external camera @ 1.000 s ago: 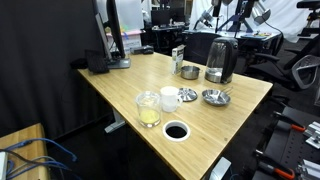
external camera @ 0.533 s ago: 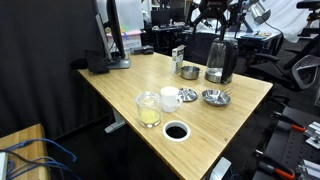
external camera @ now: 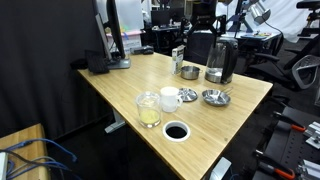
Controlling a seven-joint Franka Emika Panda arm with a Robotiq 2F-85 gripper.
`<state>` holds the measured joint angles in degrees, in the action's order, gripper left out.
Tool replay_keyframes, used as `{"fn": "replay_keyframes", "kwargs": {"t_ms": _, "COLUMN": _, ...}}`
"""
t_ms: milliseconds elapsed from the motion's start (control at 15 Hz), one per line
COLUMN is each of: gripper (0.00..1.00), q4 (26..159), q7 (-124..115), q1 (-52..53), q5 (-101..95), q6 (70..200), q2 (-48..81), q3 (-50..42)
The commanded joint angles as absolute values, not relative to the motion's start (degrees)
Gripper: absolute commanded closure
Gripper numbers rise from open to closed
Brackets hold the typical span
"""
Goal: Cover the pan with the lid
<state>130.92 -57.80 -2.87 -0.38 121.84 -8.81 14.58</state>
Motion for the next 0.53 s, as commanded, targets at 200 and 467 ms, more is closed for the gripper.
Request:
{"fn": "replay_keyframes", "kwargs": {"t_ms": 200, "gripper": 0.0, "q4": 130.12, "q7": -56.24, "q1": -0.22, "q5": 0.33, "q6": 122.53, "q2": -4.94, "q3": 10.85}}
{"fn": "replay_keyframes", "kwargs": {"t_ms": 467, "gripper": 0.0, "q4": 129.19, "q7": -54.76, "q1": 0.88, "q5": 1.73, "q6": 124.48, "q2": 2.17, "q3": 8.37}}
